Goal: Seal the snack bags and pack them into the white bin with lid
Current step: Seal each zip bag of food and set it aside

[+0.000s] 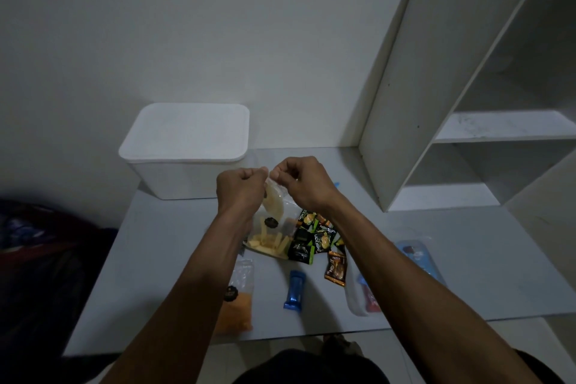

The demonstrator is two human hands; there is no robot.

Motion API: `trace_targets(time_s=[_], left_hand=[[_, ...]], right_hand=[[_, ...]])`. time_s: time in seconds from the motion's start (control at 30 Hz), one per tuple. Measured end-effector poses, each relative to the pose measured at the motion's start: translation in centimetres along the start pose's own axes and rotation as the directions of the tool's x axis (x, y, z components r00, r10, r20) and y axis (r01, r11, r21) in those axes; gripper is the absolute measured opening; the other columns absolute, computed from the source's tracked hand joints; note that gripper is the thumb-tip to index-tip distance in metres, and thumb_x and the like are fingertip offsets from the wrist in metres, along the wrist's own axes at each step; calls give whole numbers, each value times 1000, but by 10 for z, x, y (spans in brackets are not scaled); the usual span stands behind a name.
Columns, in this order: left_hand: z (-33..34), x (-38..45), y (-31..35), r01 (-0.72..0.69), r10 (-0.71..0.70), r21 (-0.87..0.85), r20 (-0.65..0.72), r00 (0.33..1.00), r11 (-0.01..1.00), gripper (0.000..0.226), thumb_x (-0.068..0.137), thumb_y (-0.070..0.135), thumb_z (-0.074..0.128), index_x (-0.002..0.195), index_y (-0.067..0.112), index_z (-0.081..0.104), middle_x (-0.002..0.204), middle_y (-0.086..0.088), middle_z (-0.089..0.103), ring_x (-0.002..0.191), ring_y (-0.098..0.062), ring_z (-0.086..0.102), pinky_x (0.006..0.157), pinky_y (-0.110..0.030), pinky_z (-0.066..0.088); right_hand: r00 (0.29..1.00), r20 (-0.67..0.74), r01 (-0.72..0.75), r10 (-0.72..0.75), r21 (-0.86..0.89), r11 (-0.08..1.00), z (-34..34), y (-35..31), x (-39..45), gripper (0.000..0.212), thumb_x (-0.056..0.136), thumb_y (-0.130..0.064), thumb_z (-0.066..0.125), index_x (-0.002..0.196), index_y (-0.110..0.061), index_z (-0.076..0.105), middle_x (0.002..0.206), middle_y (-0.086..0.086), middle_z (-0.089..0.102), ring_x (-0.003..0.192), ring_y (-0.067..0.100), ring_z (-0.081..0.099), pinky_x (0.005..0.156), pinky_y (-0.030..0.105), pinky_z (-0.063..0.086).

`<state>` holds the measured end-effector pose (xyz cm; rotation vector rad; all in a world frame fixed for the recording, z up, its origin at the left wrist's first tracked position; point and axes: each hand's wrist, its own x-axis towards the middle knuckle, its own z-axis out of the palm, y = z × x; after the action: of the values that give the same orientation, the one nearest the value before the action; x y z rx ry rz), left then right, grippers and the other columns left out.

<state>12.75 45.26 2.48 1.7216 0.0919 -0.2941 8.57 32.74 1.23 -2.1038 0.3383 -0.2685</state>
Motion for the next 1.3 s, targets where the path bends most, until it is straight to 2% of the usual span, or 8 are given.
trace_targets(time_s=[0.17, 0.57, 0.67, 0.8, 0.87, 0.97, 1.13, 1.3], left_hand=[[0, 3, -3, 85, -85, -56, 6, 996, 995, 13, 86, 17, 69, 77, 9, 69, 73, -7, 69, 69, -15, 62, 72, -31, 52], [2, 3, -14, 90, -90, 0, 44, 995, 996, 26, 86, 18, 69, 88, -8, 69, 73, -11, 63, 62, -19, 54, 55, -24, 40], [-2, 2, -15, 6, -6, -5, -12, 1000, 1000, 24, 89, 27, 67, 87, 4, 71, 72, 0, 67, 65, -12, 60, 60, -23, 44], [-16, 15, -18, -204, 202, 50, 39, 979, 978, 32, 93, 29, 64, 124, 24, 59, 110, 4, 59, 97, -12, 58, 77, -23, 46], [-19, 20, -20, -266, 254, 63, 153, 955, 962, 26, 93, 30, 65, 119, 30, 64, 115, 5, 60, 101, -13, 57, 83, -28, 48], [-19, 19, -20, -291, 291, -26, 179, 940, 956, 5, 90, 26, 69, 89, 28, 73, 97, 5, 71, 92, -11, 62, 82, -28, 51], [-14, 19, -24, -102, 126, -185, 121, 985, 977, 5, 88, 25, 70, 83, 27, 73, 92, 7, 70, 86, -8, 62, 63, -22, 51], [-1, 23, -30, -10, 35, -215, 114, 993, 976, 3, 88, 24, 71, 90, 24, 73, 95, 8, 71, 90, -5, 62, 80, -26, 50]], right_hand=[[996, 43, -84, 82, 29, 996, 0, 5, -5, 15, 92, -24, 68, 89, -11, 74, 83, 5, 73, 82, 19, 69, 79, 35, 57], [994, -10, -107, 107, 27, 994, 4, 4, -15, 17, 96, -21, 61, 84, -14, 69, 74, -5, 66, 65, 3, 58, 61, 15, 44], [997, 23, -72, 73, -33, 997, -7, 3, -16, 17, 97, -21, 60, 88, -11, 70, 75, -5, 66, 65, 4, 58, 61, 17, 44], [989, 145, -5, 24, -134, 991, -34, -1, -16, 17, 97, -21, 60, 91, -9, 70, 84, -6, 69, 82, 13, 66, 76, 28, 53], [980, 198, 29, 5, -166, 986, -44, -4, -15, 15, 97, -21, 60, 95, -9, 71, 83, -10, 68, 83, 9, 65, 79, 28, 54], [974, 226, 54, -19, -150, 987, -53, -4, -16, 14, 97, -22, 60, 95, -14, 71, 81, -13, 67, 78, 2, 63, 71, 20, 50], [996, 79, -38, 32, 66, 997, -52, 20, -27, 20, 90, -37, 67, 102, -22, 70, 97, -8, 69, 89, 10, 65, 67, 23, 53], [983, -144, -83, 113, 199, 976, -30, 46, -27, 14, 90, -28, 69, 93, -15, 73, 86, 1, 72, 72, 9, 66, 67, 27, 58]])
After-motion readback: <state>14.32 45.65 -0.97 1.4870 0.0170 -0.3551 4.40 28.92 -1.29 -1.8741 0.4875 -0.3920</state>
